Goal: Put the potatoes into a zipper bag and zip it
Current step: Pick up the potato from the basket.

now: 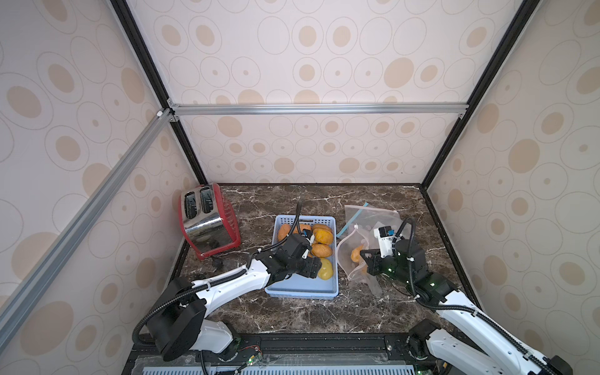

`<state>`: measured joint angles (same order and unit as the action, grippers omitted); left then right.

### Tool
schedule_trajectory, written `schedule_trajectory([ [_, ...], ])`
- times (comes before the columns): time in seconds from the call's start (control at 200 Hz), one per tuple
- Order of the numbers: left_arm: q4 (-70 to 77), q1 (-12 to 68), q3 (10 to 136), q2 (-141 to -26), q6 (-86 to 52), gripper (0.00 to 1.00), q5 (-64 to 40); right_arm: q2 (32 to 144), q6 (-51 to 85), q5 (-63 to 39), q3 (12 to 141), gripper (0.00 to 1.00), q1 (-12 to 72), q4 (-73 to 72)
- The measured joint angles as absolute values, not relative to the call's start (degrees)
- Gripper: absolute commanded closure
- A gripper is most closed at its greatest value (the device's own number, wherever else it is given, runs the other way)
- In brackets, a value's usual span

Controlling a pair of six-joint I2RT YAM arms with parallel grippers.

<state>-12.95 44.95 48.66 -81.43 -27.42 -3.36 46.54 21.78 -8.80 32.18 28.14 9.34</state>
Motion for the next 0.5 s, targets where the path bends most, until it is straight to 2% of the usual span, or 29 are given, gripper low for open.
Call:
schedule_trajectory([
  [0.15, -13.6, 43.0, 50.6, -86.0, -26.4, 0.13, -1.6, 46.5, 21.8, -8.8, 32.1, 1.0, 28.1, 9.3],
  [0.5, -14.2, 40.9, 53.4, -90.8, -24.6, 0.14, -1.1, 46.6, 21.8, -8.8, 32.1, 1.0, 28.1, 8.8],
])
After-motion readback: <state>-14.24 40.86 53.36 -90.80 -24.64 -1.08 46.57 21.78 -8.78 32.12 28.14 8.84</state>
